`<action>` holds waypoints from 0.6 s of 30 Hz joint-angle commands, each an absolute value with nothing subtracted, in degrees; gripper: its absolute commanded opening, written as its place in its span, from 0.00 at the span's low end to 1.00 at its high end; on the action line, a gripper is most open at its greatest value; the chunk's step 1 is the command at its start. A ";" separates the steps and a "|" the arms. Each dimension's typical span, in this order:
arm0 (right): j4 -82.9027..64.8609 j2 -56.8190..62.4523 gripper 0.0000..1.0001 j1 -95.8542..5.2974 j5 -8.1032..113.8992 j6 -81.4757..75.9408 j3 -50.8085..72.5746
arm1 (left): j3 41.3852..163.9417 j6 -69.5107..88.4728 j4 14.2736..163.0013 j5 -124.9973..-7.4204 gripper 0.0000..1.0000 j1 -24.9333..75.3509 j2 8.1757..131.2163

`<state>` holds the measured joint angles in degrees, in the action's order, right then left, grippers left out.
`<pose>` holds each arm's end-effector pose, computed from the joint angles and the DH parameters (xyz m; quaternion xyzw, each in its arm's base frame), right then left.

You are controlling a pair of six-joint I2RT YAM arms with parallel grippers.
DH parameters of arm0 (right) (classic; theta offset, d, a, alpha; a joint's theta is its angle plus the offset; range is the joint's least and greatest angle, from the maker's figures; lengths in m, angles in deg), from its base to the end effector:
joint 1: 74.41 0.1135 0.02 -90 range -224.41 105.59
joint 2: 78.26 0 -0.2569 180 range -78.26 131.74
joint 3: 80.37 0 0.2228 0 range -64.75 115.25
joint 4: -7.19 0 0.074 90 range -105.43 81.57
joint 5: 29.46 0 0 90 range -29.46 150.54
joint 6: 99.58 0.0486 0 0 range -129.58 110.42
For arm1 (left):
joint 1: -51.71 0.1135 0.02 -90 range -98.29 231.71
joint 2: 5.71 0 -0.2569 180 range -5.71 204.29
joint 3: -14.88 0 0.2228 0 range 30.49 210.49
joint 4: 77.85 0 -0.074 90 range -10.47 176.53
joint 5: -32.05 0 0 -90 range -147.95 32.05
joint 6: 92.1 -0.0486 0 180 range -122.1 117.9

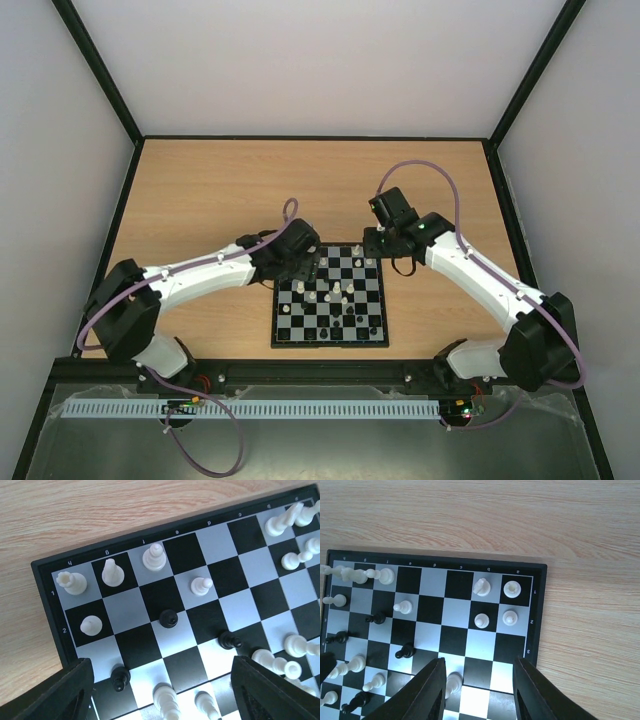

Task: Set up the chess pieces on the board
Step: Pick up the chess piece from the chessboard.

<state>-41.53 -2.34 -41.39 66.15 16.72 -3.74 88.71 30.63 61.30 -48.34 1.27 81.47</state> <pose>0.2224 0.1389 0.2745 -0.0371 0.9319 0.1374 0.3336 0.1944 -0.2226 0.2198 0.1205 0.9409 -0.1437 0.2820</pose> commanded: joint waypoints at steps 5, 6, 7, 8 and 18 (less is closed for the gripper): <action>-42.77 -3.46 0.37 -41.53 64.57 15.91 -4.59 | 90.92 29.43 60.42 -46.97 0.59 0.81 83.76; -42.72 -3.43 0.37 -41.53 64.58 15.91 -4.56 | 90.92 29.24 60.46 -47.01 0.55 0.77 84.40; -42.71 -3.46 0.37 -41.53 64.65 15.91 -4.70 | 90.96 29.09 60.70 -47.16 0.51 0.79 84.93; -42.68 -3.47 0.37 -41.53 64.73 15.91 -4.72 | 91.04 28.86 61.00 -47.34 0.48 0.78 85.44; -42.63 -3.01 0.37 -41.53 64.41 15.90 -4.82 | 92.17 27.72 62.12 -47.40 0.37 0.84 89.38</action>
